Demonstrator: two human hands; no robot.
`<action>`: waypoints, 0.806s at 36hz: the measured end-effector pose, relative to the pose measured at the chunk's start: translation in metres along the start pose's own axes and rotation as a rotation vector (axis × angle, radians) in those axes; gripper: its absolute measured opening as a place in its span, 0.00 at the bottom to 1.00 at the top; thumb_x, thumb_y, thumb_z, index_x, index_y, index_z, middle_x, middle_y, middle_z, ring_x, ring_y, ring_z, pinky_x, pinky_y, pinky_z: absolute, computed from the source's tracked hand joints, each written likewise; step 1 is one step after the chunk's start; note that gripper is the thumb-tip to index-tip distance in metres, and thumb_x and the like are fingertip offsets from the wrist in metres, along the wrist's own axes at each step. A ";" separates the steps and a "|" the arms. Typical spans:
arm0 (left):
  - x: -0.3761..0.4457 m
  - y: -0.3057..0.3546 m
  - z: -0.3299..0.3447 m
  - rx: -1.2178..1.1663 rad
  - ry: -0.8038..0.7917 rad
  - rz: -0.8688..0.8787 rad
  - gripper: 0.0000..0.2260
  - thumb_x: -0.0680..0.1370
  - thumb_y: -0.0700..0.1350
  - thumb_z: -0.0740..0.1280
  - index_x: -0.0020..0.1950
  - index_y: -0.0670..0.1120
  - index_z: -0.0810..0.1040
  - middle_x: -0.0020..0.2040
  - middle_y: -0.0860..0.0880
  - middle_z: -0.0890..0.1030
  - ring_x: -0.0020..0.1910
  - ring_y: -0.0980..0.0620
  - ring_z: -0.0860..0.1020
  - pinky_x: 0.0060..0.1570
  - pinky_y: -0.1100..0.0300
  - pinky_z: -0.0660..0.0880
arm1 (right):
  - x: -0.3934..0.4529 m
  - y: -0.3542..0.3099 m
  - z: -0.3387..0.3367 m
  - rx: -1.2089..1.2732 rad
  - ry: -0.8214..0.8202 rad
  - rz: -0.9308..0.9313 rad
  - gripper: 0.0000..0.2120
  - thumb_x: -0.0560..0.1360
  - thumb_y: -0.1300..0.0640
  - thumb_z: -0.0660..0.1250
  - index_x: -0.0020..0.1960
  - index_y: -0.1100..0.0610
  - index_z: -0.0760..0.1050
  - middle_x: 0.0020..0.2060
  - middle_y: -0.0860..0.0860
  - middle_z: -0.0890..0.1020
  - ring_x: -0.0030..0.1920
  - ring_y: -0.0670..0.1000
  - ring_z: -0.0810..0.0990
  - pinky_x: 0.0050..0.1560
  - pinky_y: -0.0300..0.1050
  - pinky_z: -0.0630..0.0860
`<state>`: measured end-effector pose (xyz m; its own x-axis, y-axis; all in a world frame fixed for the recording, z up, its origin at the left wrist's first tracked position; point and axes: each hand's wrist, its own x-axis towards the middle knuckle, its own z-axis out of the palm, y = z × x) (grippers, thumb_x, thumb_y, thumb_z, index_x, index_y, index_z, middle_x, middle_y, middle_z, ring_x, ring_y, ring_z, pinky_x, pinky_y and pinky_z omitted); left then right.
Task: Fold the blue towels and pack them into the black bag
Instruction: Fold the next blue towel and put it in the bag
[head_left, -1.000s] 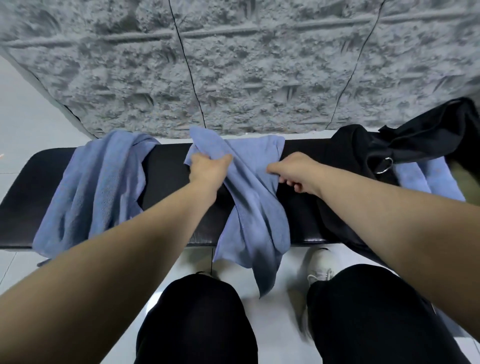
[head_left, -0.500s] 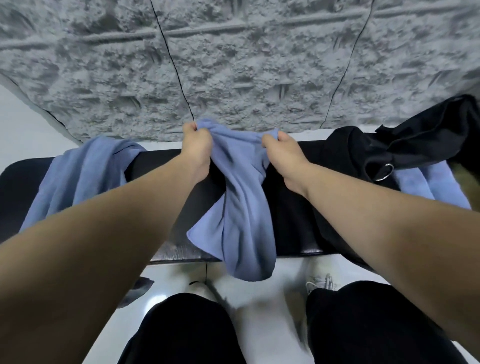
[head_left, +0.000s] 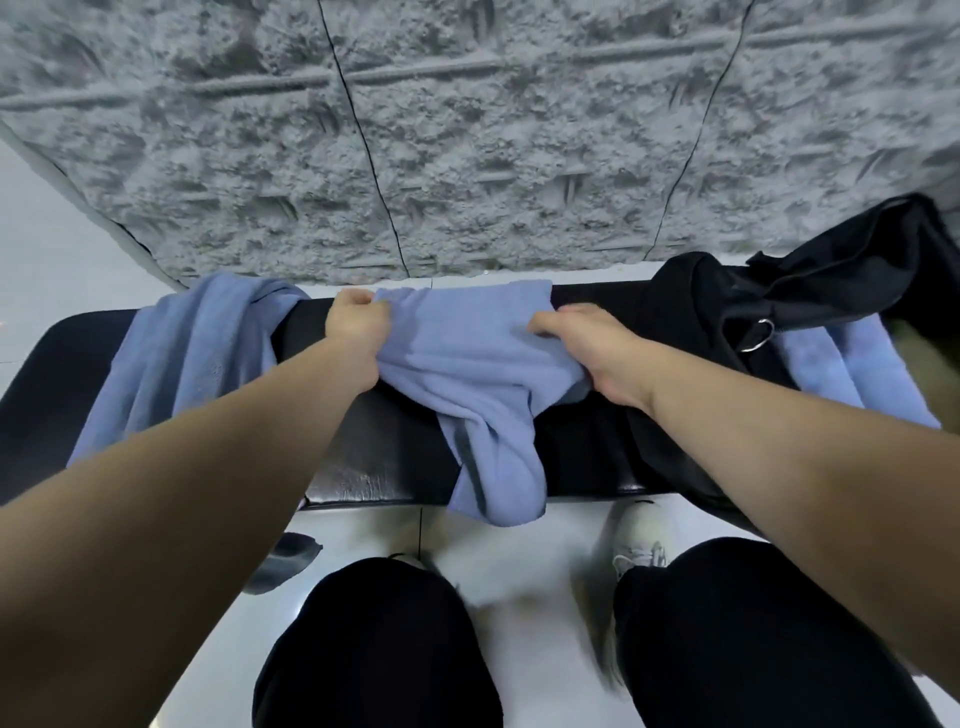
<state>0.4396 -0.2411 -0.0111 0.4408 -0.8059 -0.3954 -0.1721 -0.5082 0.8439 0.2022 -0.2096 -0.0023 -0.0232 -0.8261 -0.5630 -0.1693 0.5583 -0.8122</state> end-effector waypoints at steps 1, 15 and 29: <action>-0.002 -0.003 -0.004 -0.043 -0.033 -0.060 0.09 0.78 0.46 0.67 0.39 0.48 0.72 0.43 0.43 0.76 0.42 0.46 0.74 0.43 0.54 0.72 | -0.006 0.000 -0.001 0.010 -0.056 0.056 0.07 0.70 0.54 0.71 0.44 0.56 0.76 0.34 0.53 0.79 0.31 0.53 0.79 0.33 0.44 0.74; -0.109 -0.007 -0.028 -0.097 -0.611 -0.269 0.14 0.77 0.42 0.69 0.62 0.43 0.80 0.55 0.45 0.85 0.56 0.46 0.82 0.61 0.52 0.77 | -0.058 0.014 -0.016 0.050 -0.144 0.067 0.15 0.73 0.54 0.72 0.58 0.58 0.80 0.50 0.54 0.86 0.51 0.56 0.85 0.53 0.54 0.81; -0.162 0.002 -0.061 -0.219 -0.597 -0.301 0.12 0.79 0.47 0.67 0.58 0.43 0.82 0.53 0.44 0.85 0.47 0.46 0.85 0.51 0.52 0.78 | -0.118 0.030 -0.054 -0.041 -0.338 0.047 0.08 0.68 0.54 0.64 0.47 0.53 0.71 0.41 0.52 0.76 0.40 0.51 0.75 0.47 0.50 0.69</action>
<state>0.4212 -0.0932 0.0770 -0.1280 -0.7006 -0.7020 0.0907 -0.7131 0.6952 0.1462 -0.0997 0.0480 0.2942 -0.7236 -0.6244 -0.2157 0.5862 -0.7810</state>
